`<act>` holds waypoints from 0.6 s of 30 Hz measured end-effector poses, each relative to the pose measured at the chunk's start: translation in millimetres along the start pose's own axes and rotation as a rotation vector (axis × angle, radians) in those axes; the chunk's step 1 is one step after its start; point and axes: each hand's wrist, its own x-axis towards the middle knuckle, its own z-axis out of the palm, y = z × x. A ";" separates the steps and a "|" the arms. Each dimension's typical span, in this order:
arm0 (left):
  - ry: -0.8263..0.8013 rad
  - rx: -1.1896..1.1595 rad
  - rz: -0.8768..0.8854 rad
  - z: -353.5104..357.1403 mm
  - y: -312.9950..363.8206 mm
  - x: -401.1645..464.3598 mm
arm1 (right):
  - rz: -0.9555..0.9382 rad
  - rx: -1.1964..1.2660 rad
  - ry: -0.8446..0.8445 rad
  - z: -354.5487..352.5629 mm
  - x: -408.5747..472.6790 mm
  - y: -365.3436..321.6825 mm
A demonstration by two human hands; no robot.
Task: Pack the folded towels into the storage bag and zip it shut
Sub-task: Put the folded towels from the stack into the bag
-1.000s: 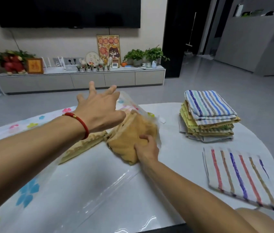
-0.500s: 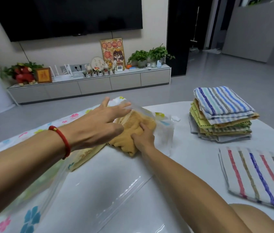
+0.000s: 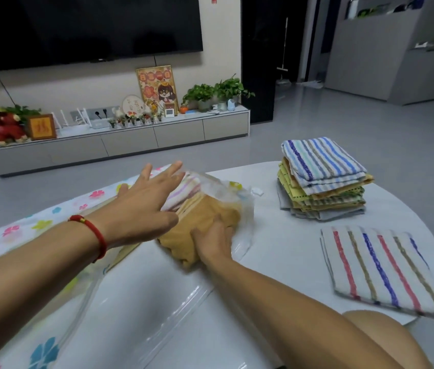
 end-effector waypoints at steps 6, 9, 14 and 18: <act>-0.034 0.124 -0.014 16.7 -2.5 -1.4 | -0.164 -0.372 -0.253 -55.3 -11.6 -1.2; -0.027 0.195 -0.015 32.4 -2.7 -2.1 | -0.222 -0.549 -0.224 -89.5 -36.2 2.1; -0.001 0.137 -0.017 41.8 3.8 -2.8 | -0.153 -0.963 0.013 -204.0 -52.8 30.7; 0.023 0.111 -0.048 45.2 5.3 -6.4 | 0.123 -1.061 0.213 -274.8 -56.3 75.3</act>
